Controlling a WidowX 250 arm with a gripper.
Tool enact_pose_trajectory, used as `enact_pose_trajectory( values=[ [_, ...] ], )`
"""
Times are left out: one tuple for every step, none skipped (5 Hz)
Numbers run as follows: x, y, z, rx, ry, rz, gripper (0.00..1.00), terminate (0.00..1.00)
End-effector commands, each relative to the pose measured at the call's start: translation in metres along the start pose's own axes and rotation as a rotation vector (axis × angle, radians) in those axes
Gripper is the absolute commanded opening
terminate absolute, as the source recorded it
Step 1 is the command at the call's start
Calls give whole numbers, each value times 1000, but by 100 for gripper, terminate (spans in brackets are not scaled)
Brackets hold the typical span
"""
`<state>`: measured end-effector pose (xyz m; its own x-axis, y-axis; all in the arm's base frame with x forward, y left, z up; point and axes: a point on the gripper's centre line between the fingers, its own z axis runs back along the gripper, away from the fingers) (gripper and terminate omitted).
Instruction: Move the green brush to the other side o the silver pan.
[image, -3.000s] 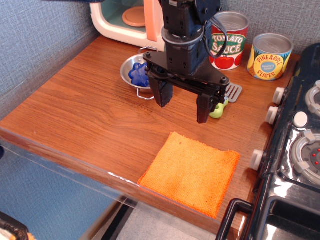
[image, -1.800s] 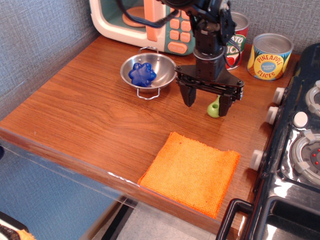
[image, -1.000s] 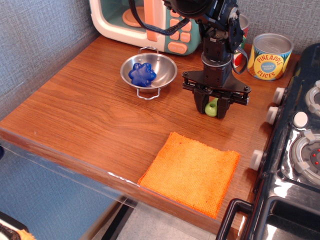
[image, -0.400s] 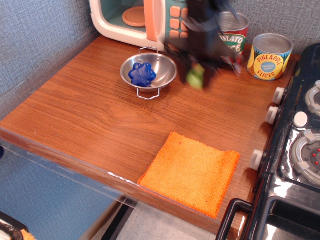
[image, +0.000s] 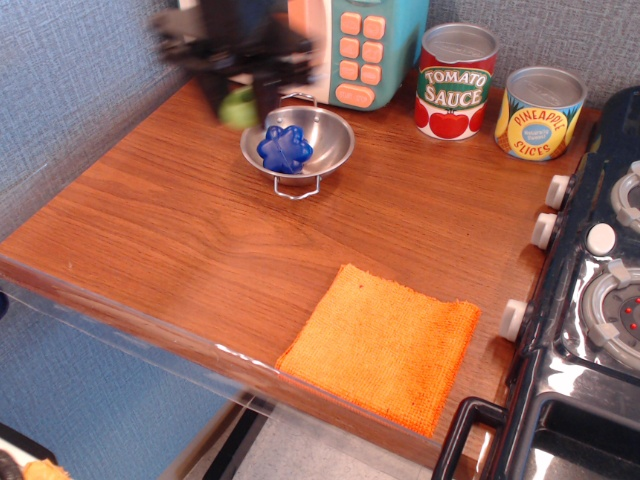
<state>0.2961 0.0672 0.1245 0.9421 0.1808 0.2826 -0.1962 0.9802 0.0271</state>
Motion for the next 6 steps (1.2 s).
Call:
enact_pose_trajectory(
  values=[
    [11, 81, -36, -45, 72, -109, 0, 0],
    [14, 100, -48, 10, 81, -124, 0, 0],
    [20, 99, -63, 39, 100, -190, 0, 0],
    [20, 92, -83, 36, 158, -218, 0, 0],
    [19, 89, -86, 36, 171, -195, 100, 0],
    [23, 84, -68, 55, 128, -205, 100, 0]
  ],
)
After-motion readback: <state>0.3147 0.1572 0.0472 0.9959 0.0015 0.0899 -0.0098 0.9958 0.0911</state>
